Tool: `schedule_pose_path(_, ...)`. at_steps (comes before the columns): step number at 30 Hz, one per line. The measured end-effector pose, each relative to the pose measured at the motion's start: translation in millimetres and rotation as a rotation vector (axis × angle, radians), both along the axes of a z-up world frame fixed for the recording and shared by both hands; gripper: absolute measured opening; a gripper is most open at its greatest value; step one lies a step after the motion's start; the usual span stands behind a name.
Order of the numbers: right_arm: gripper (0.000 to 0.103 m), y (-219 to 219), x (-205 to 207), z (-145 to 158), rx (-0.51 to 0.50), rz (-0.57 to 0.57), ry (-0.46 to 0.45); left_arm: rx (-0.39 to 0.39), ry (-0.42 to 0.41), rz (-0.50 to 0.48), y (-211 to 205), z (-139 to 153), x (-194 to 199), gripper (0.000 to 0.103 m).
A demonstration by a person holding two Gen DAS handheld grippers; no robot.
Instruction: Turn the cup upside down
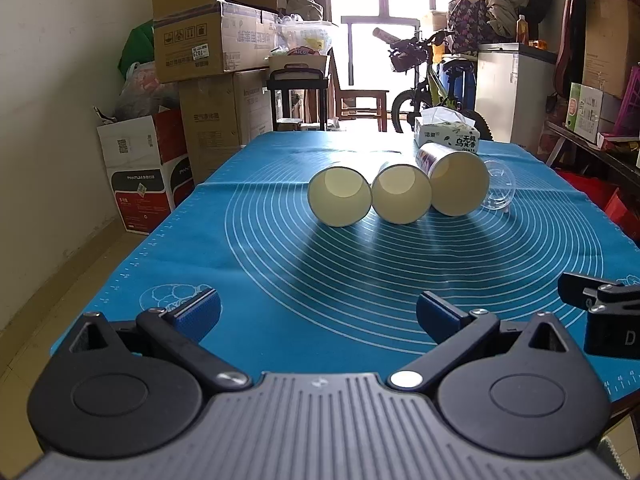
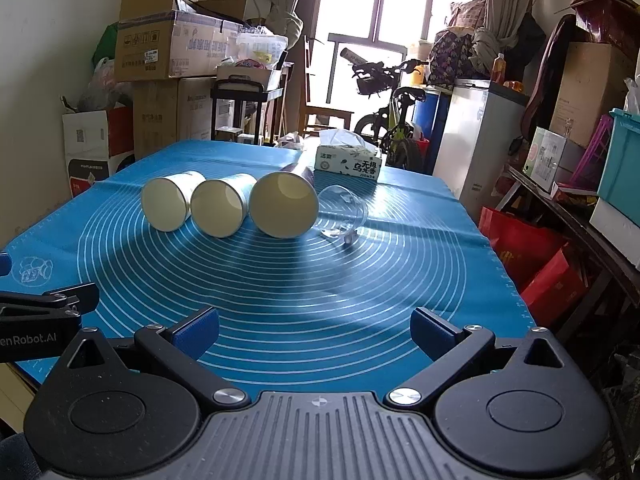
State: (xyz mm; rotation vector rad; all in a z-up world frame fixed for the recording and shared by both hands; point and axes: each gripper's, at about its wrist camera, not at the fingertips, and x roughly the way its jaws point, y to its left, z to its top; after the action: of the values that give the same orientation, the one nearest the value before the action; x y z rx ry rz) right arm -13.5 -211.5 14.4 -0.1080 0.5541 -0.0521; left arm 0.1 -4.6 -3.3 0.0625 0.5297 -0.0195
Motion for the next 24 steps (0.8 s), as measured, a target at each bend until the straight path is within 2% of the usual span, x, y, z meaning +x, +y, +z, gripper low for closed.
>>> schedule_pose_path(24,0.103,-0.3,0.7,-2.1,-0.006,-0.004,-0.004,-0.005,0.008,-0.008,-1.2,0.0,2.6,0.103)
